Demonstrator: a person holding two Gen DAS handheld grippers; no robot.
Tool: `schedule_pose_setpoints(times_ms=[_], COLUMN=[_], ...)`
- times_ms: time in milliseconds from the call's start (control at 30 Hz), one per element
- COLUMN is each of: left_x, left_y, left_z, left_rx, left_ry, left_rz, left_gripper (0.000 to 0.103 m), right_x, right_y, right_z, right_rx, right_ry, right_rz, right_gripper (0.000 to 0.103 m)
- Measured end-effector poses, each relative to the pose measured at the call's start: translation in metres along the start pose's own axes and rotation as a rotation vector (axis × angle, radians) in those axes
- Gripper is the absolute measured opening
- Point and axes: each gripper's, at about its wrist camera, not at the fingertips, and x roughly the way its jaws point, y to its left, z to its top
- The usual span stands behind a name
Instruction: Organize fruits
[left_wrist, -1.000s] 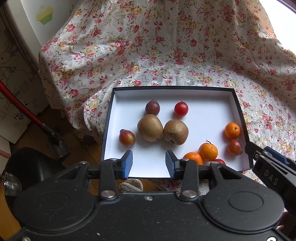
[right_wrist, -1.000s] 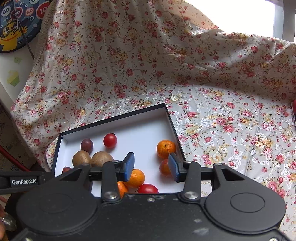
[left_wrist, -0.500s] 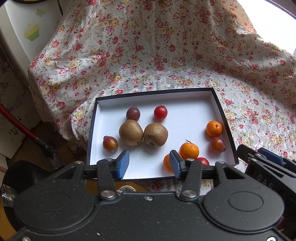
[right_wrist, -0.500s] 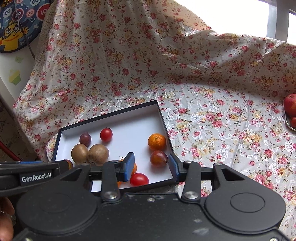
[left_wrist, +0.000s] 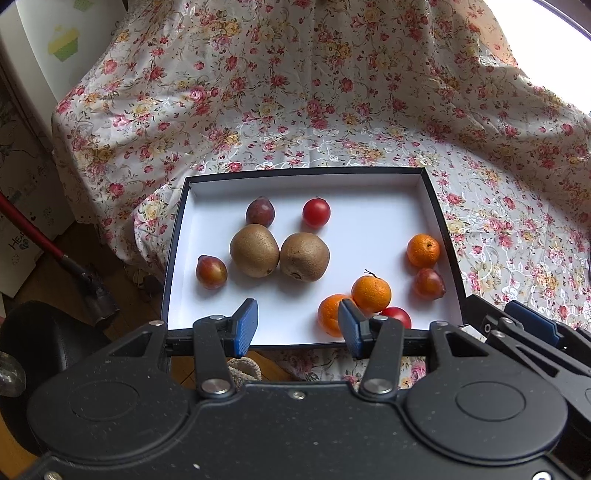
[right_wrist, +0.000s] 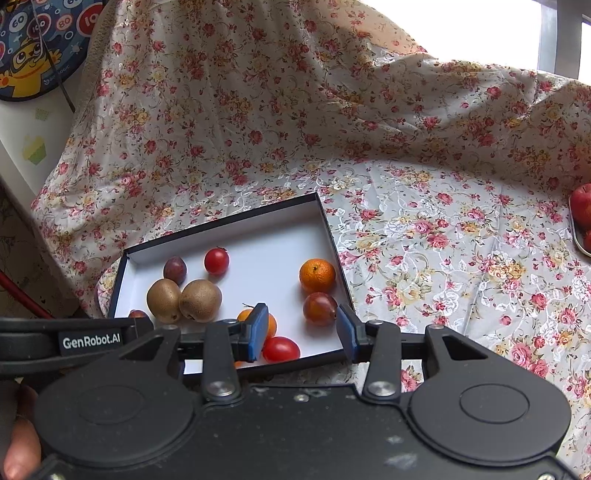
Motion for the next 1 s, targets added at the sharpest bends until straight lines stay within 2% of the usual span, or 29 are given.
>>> schedule_pose_setpoints(times_ms=[267, 700, 833, 1000], left_x=[0.000, 0.004, 0.005, 0.002], left_y=[-0.003, 0.002, 0.000, -0.009], left_z=[-0.001, 0.000, 0.000, -0.002], left_rx=[0.020, -0.002, 0.003, 0.061], left_ry=[-0.006, 0.019, 0.017, -0.012], left_rz=[0.009, 0.015, 0.036, 0.078], left_gripper=[0.057, 0.057, 0.057, 0.057], right_x=[0.002, 0.010, 0.013, 0.011], right_y=[0.000, -0.001, 0.001, 0.003], right_z=[0.000, 0.001, 0.001, 0.002], right_rx=[-0.011, -0.005, -0.010, -0.026], right_ry=[0.013, 0.050, 0.056, 0.045], right_rz=[0.001, -0.013, -0.012, -0.002], right_gripper=[0.044, 0.044, 0.044, 0.044])
